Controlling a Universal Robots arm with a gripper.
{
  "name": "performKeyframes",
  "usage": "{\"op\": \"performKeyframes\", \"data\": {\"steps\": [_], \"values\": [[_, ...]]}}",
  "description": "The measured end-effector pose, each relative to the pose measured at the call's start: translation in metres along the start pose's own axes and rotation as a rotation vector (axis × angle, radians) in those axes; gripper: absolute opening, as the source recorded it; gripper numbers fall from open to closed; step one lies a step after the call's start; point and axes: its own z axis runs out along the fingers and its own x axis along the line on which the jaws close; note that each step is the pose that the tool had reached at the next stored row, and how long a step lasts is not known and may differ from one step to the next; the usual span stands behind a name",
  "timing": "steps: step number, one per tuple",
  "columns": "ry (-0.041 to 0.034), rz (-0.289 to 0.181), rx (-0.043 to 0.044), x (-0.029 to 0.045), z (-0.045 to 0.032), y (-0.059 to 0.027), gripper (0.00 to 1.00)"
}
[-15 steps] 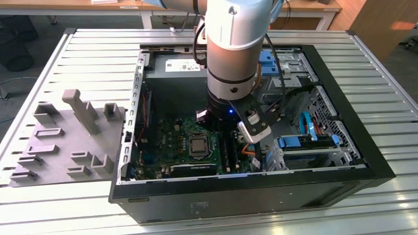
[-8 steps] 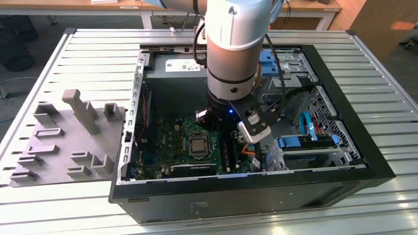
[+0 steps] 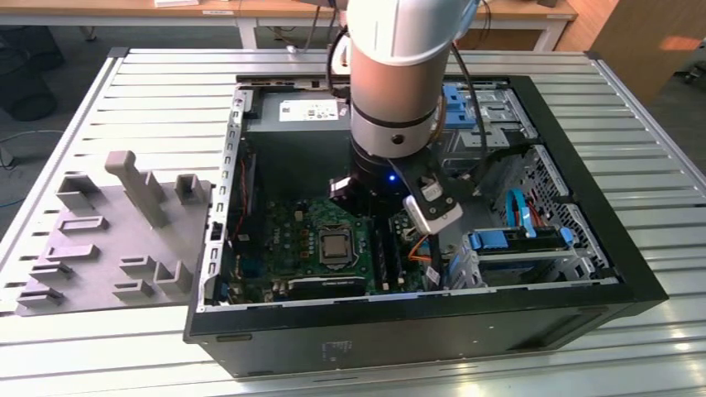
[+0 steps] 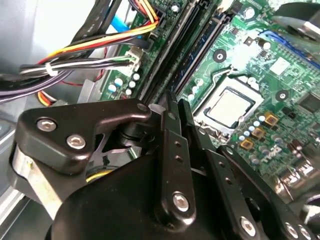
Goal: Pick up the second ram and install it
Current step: 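Insert the second ram into the second slot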
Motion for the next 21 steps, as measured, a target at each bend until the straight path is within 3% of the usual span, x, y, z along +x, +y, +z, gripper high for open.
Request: {"op": "performKeyframes", "data": {"steps": [3,11,12,21], "values": [[-0.0001,0.0,-0.0001,-0.0003,-0.0056,0.0004,0.19],[-0.0001,0.0,-0.0001,-0.0004,-0.0074,0.0005,0.19],[-0.0001,0.0,-0.0001,-0.0004,-0.0077,0.0005,0.11],[-0.0001,0.0,-0.0001,-0.0005,-0.0098,0.0006,0.11]]}}
